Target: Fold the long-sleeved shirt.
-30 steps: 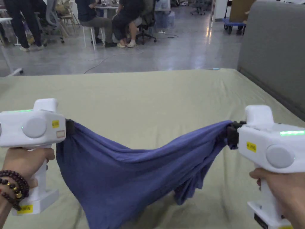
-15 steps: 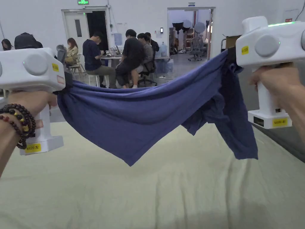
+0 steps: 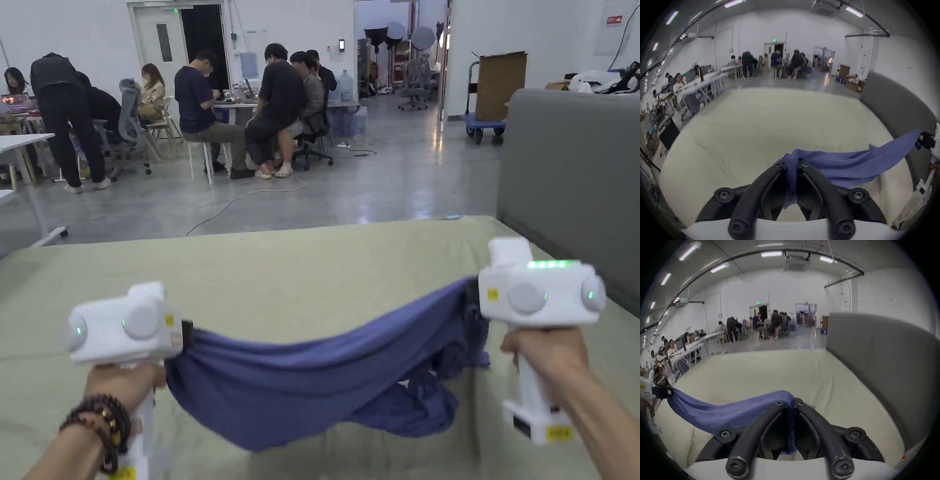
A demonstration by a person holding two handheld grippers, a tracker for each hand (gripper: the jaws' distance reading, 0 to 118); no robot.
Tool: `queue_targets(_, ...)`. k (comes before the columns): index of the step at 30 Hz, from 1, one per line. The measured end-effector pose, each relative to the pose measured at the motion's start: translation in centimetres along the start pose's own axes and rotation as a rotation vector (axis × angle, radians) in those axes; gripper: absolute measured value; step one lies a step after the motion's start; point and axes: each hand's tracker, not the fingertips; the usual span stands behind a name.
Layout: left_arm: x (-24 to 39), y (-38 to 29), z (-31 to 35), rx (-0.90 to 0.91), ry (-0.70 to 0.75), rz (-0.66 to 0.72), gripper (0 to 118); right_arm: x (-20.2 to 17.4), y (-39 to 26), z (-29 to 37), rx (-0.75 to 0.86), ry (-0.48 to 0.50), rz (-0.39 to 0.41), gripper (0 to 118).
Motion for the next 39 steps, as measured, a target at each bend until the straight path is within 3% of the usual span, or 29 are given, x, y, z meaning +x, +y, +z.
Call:
queue_targets(5,-1.5,-3.5,-2.5,-0.069,0.000,-0.008,8,0.6,-4.7,-2.0,-0.077,-0.005,-0.022,3)
queue_targets(9,-2.0,-3.9,0.1,-0.040,-0.029,-0.012,8,1.0,-5.3,1.4,-0.059,-0.001,-0.036,3)
queue_targets(12,-2.3,-6.0,2.9,-0.032,-0.067,-0.028,8,0.5,-7.8,5.1,-0.060,-0.075,0.022,3)
queue_targets(14,-2.4,-8.5,4.4,-0.038,-0.091,-0.073,8,0.4,-10.9,7.8,-0.072,-0.053,0.009,3)
queue_targets(21,-4.2,-19.4,7.8,-0.150,-0.113,-0.150,8,-0.3,-22.6,14.8,-0.258,-0.064,0.006,3)
queue_targets(27,-5.4,-24.5,6.9,-0.215,-0.101,-0.166,8,-0.3,-27.1,13.4,-0.391,-0.076,0.053,3)
queue_targets(28,-5.6,-24.7,6.8,-0.213,-0.104,-0.142,16,-0.1,-27.0,13.2,-0.387,-0.074,0.043,5)
queue_targets(30,-5.9,-24.6,7.1,-0.175,-0.117,-0.106,58,0.2,-26.5,13.5,-0.378,-0.075,0.019,28)
queue_targets(31,-5.7,-24.3,7.6,-0.182,-0.115,-0.115,72,0.3,-26.0,13.9,-0.373,-0.077,0.009,37)
queue_targets(32,-5.6,-24.1,7.8,-0.182,-0.097,-0.118,72,0.4,-25.5,14.4,-0.371,-0.079,0.005,37)
queue_targets(33,-5.6,-23.9,8.3,-0.188,-0.078,-0.125,108,0.6,-24.7,15.1,-0.376,-0.081,-0.001,67)
queue_targets(34,-5.7,-23.7,9.5,-0.115,-0.049,-0.136,117,0.8,-24.0,15.9,-0.374,-0.086,0.003,102)
queue_targets(35,-5.3,-23.3,10.1,-0.114,-0.092,-0.118,115,0.8,-23.0,16.7,-0.340,-0.086,0.011,110)
queue_targets(39,-5.0,-21.8,12.4,-0.106,-0.054,-0.113,115,-0.8,-19.1,17.4,-0.277,-0.100,0.027,109)
